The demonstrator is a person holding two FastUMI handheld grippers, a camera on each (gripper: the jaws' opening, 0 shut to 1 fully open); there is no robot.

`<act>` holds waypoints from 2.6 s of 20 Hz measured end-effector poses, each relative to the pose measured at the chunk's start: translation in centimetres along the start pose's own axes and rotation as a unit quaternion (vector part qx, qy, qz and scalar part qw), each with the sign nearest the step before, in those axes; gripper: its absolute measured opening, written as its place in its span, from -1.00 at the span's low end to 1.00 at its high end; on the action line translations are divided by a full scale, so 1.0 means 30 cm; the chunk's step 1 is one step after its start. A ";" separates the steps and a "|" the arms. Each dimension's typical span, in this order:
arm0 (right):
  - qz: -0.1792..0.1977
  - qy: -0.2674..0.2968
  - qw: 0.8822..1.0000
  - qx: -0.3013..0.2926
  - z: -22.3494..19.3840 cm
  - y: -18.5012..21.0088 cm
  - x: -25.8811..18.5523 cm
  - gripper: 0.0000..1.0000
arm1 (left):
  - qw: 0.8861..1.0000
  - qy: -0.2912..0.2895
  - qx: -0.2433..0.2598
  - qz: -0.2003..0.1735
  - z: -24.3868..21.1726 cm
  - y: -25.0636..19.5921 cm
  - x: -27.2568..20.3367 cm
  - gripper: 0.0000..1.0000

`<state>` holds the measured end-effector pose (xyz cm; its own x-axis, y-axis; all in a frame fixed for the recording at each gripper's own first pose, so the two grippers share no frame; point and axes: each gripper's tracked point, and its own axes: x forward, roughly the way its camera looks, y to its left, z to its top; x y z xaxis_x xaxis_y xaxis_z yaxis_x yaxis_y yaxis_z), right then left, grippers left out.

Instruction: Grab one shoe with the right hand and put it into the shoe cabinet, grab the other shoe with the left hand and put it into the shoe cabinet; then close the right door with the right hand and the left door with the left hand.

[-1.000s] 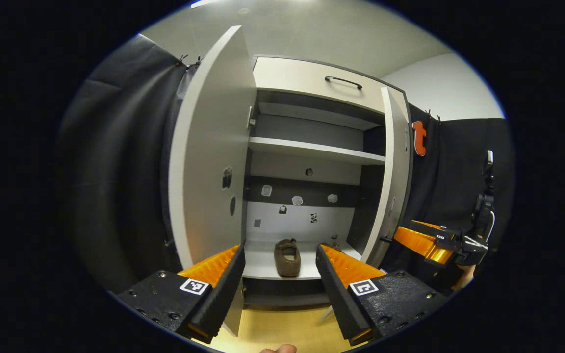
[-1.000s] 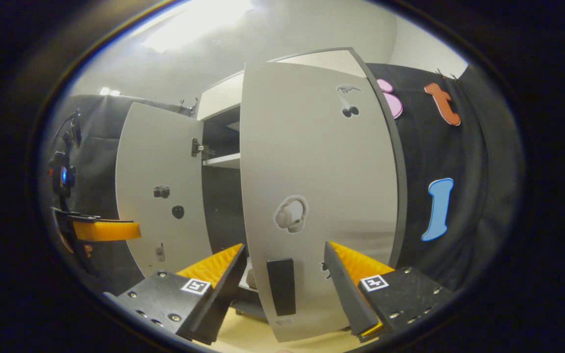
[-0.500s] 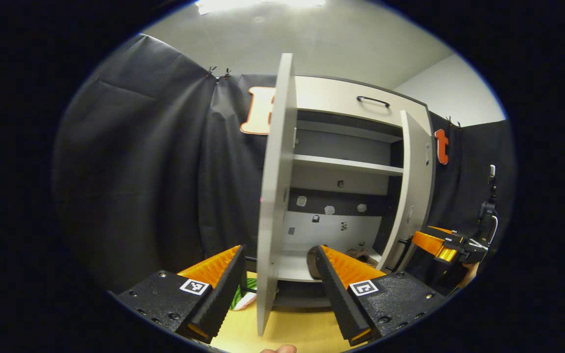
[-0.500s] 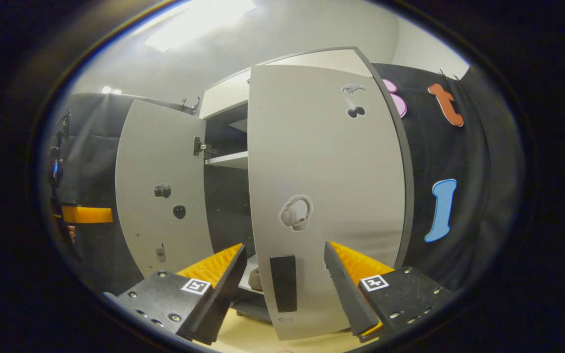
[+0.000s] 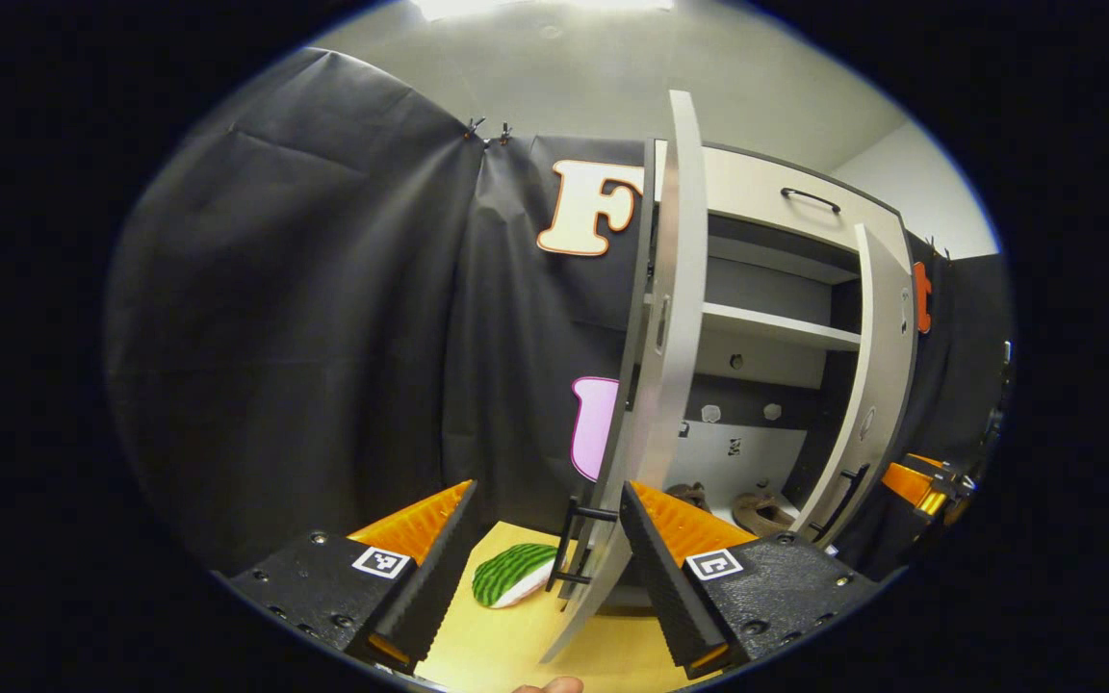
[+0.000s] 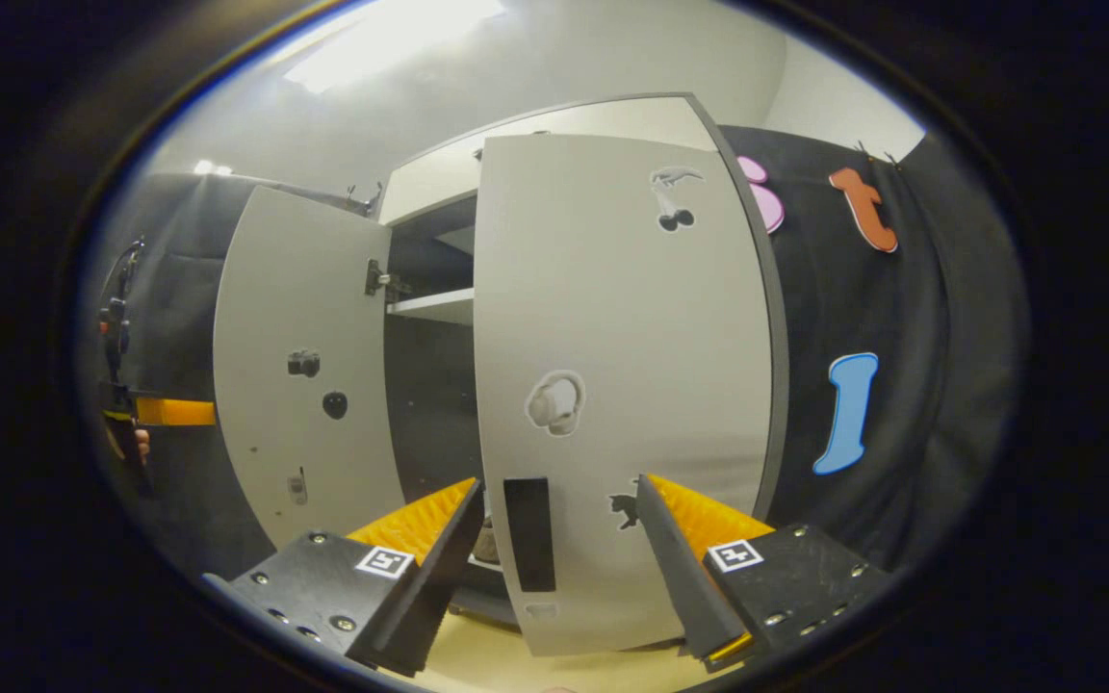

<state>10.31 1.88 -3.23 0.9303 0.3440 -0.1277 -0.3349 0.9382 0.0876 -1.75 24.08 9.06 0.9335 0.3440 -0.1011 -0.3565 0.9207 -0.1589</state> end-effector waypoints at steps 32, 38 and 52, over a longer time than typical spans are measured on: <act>-0.055 -0.009 0.998 0.012 -0.005 -0.091 -0.092 0.90 | 0.985 0.039 -0.016 -0.165 -0.106 -0.451 0.096 0.77; -0.074 -0.010 0.997 0.013 0.001 -0.145 -0.147 0.91 | 0.981 0.048 -0.019 -0.186 -0.141 -0.520 0.112 0.77; -0.076 -0.011 0.997 0.016 -0.001 -0.161 -0.172 0.91 | 0.980 0.051 -0.006 -0.194 -0.162 -0.569 0.130 0.77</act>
<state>7.13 -4.43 -3.03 0.9731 0.1966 -0.1205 -0.1850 0.9775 0.1009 7.79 8.80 6.60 0.9903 -0.0522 -0.1290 0.0232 0.9760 -0.2166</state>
